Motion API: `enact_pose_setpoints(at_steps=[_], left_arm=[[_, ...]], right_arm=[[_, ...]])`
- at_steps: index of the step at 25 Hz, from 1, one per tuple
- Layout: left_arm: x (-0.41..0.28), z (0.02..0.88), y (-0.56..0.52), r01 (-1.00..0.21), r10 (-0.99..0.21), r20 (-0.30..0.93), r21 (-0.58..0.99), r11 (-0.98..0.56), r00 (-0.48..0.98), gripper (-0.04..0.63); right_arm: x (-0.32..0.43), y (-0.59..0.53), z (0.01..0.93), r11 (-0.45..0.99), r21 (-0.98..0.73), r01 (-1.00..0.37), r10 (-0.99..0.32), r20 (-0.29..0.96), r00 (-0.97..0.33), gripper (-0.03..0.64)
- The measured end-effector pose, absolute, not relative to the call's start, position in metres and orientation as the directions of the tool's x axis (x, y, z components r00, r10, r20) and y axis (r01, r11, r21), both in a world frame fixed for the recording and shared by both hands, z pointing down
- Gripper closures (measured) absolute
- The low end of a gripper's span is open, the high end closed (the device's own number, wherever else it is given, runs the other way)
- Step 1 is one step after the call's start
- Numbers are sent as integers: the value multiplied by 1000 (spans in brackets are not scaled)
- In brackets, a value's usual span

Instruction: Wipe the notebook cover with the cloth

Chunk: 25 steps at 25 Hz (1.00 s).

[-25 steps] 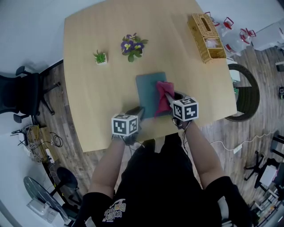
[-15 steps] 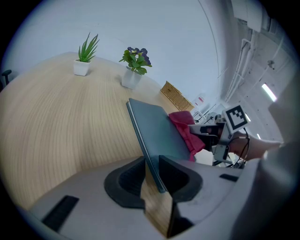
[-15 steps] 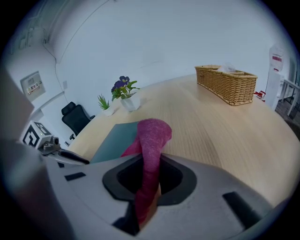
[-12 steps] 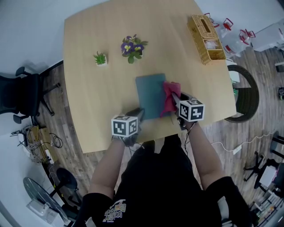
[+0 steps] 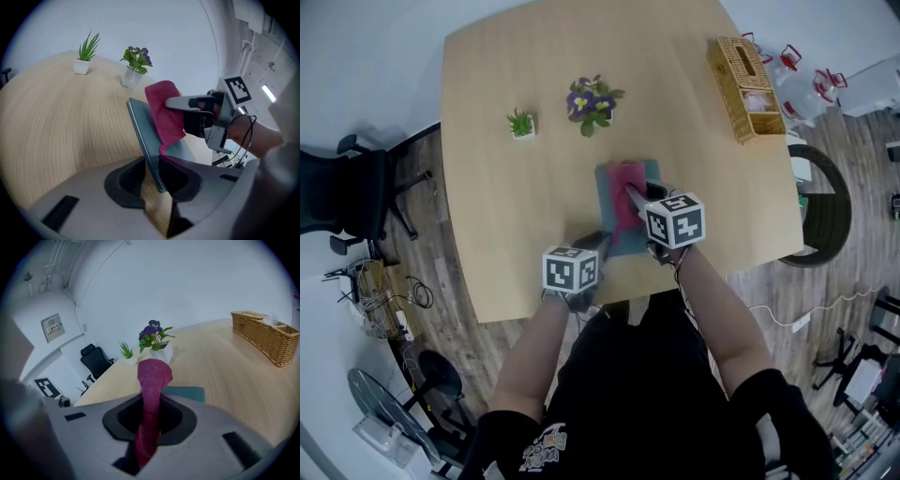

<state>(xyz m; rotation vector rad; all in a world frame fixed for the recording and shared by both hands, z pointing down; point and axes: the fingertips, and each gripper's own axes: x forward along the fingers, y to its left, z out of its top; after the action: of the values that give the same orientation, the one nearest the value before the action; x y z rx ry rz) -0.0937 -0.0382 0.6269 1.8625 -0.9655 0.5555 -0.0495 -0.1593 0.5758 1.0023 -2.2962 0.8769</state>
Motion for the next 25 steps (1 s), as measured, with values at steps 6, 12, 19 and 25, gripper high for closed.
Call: enact_pose_setpoints(at_steps=[6,12,19,25], left_arm=[[-95,627,-39,-808,-386,710,532,-254,589,511],[-97,626,-41,-812,-388,713,526,-254,583,511],[-101,622,-44,-821,-398,719,511,-254,571,511],[-101,621,-45,-822,-399,719,510,-254,569,511]], right_arm=[[-93,-169,584,579,-360,-731,-403,653,-641,551],[-116,-169,602,652,-290,-700,-338,716,-611,551],[-94,-182,611,652,-237,-720,-347,752,-561,551],[-63,-196,611,592,-251,-766,-382,750,-540,549]])
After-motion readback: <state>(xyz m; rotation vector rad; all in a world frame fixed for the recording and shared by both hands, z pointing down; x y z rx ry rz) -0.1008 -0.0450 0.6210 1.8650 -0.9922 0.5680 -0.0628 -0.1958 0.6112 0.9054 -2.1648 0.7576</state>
